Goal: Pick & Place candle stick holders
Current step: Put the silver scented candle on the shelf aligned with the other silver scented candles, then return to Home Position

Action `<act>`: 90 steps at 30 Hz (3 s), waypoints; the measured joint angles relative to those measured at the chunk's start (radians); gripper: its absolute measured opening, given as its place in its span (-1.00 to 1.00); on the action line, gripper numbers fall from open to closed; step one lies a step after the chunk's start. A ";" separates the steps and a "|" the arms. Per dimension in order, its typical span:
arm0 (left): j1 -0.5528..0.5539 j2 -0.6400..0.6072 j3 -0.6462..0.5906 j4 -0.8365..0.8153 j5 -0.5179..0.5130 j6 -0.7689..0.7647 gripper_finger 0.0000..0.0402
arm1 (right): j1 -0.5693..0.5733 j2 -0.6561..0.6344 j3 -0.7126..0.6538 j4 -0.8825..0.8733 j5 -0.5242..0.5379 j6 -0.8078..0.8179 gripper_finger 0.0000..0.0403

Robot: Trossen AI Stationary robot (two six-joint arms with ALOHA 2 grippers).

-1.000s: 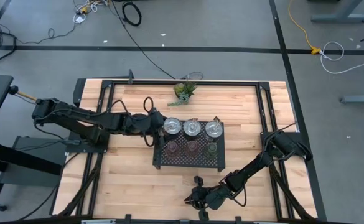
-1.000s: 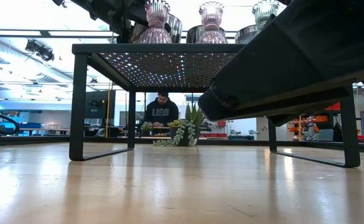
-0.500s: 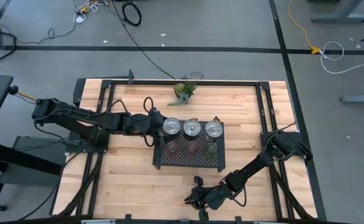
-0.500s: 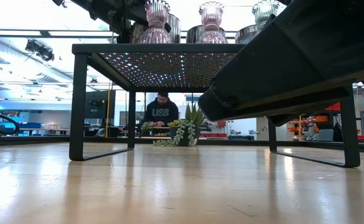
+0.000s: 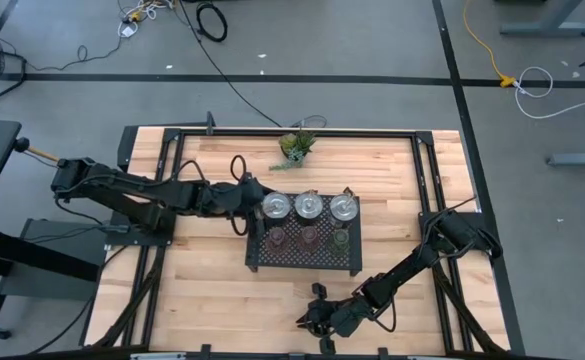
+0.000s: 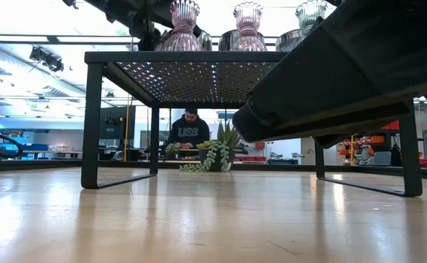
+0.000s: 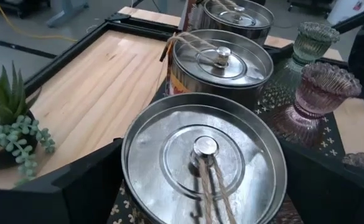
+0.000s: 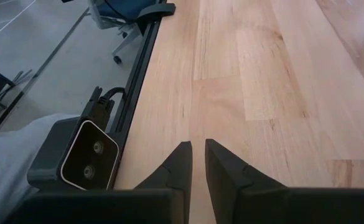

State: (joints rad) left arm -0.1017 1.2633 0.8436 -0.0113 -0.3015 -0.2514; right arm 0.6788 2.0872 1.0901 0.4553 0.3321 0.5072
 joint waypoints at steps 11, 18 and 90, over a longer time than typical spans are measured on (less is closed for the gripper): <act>0.000 -0.013 0.002 0.010 -0.056 0.039 0.99 | 0.000 0.000 0.000 0.000 0.000 0.000 -0.77; -0.004 -0.073 0.003 0.055 -0.053 0.039 0.99 | 0.000 0.000 0.000 -0.003 0.000 0.000 -0.77; 0.237 -1.257 -0.835 0.135 0.298 0.336 0.99 | -0.271 -1.641 -1.074 0.044 0.246 -0.540 -0.99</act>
State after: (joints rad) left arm 0.1350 0.0059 0.0090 0.1238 -0.0038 0.0842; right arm 0.4077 0.4467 0.0158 0.4990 0.5780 -0.0327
